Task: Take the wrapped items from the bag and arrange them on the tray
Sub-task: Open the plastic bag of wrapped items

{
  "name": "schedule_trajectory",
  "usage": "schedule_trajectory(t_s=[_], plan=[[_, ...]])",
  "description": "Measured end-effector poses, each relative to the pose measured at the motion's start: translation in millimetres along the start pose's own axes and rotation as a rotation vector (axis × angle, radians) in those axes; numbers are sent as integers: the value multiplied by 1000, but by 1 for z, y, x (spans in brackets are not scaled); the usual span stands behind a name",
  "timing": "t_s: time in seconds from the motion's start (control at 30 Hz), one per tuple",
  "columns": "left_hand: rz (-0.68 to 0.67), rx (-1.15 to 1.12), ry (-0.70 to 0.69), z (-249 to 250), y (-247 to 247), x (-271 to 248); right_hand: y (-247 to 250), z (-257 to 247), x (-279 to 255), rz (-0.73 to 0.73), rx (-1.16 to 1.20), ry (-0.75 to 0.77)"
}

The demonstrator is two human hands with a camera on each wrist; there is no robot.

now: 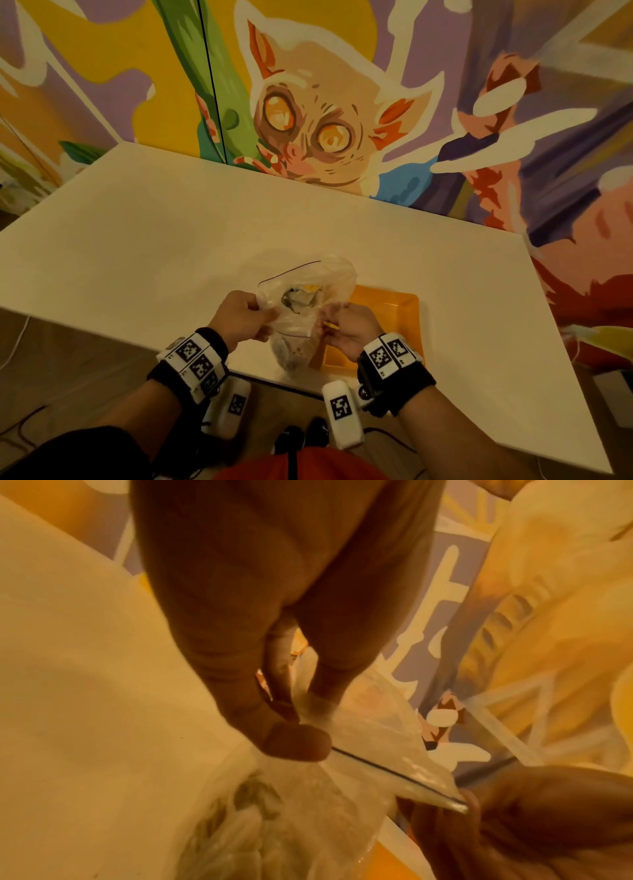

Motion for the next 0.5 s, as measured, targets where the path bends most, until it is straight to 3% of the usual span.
schedule_trajectory(t_s=[0.13, 0.27, 0.37, 0.5], plan=[[60, -475, 59, -10, 8, 0, 7, -3, -6, -22, 226, -47], [-17, -922, 174, -17, 3, 2, 15, -10, -5, -32, 400, -58], [-32, -1042, 250, -18, -4, 3, 7, -7, -3, -66, 458, -55], [-106, -1026, 375, -14, -25, 3, -9, 4, -5, -85, 459, -99]])
Point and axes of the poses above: each hand's wrist, its own x-axis towards the middle knuckle, its own y-axis out of the back of the hand, z = x × y, the point moved 9 cm from there along x, towards the middle knuckle, and after that the axes turned 5 degrees about x, right-handed, at the moved point
